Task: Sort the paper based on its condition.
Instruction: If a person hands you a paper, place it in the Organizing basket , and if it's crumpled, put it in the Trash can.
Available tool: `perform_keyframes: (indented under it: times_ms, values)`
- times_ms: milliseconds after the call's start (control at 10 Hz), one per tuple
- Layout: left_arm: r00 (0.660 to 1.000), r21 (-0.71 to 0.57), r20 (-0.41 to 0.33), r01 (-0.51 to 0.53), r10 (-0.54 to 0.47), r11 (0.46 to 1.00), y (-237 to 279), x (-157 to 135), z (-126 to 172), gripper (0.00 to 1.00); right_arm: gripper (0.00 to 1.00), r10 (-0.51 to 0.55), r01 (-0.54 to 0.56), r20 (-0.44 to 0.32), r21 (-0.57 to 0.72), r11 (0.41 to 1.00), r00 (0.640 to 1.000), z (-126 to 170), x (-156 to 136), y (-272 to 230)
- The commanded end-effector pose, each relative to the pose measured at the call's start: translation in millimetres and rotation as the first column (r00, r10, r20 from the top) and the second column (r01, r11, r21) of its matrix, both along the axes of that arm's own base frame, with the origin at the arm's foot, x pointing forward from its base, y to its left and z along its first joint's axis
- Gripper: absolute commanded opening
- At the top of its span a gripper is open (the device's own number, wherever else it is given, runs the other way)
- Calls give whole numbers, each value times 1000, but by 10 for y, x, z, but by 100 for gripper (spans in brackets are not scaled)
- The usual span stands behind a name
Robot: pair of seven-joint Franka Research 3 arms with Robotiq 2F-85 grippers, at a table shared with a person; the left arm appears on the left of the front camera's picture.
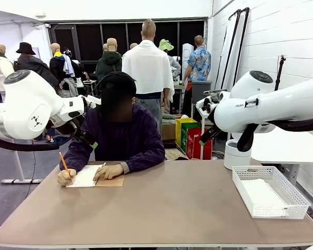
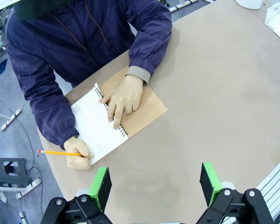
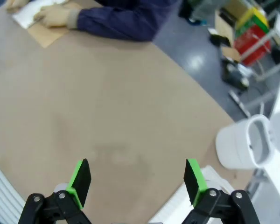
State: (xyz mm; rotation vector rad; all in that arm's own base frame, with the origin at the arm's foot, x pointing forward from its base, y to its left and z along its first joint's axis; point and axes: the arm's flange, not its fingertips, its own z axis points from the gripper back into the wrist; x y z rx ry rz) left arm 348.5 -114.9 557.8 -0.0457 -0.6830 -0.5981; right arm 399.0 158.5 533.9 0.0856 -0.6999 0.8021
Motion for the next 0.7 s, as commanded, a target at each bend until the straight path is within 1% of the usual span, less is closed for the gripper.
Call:
perform_keyframes:
  times_ms: [0,200,300,400,500,600]
  values:
    - [1000,-4,3,0,0,1000,6,14,4,100,100,142,-142,-5,50,989,990,-141,-124,-69]
    - [1000,-4,3,0,0,1000,6,14,4,100,100,192,-194,52,52,980,980,-136,-205,-5]
    - [1000,-4,3,0,0,1000,6,14,4,100,100,195,-200,68,63,978,978,-108,-249,9]
    - [1000,-4,3,0,0,1000,6,14,4,100,100,206,-210,65,72,975,976,-108,-246,14]
    - [1000,-4,3,0,0,1000,6,14,4,100,100,193,-196,44,81,977,980,-111,-241,12]
    - [1000,-4,3,0,0,1000,6,14,4,100,100,206,-204,-25,63,977,978,-168,-174,33]
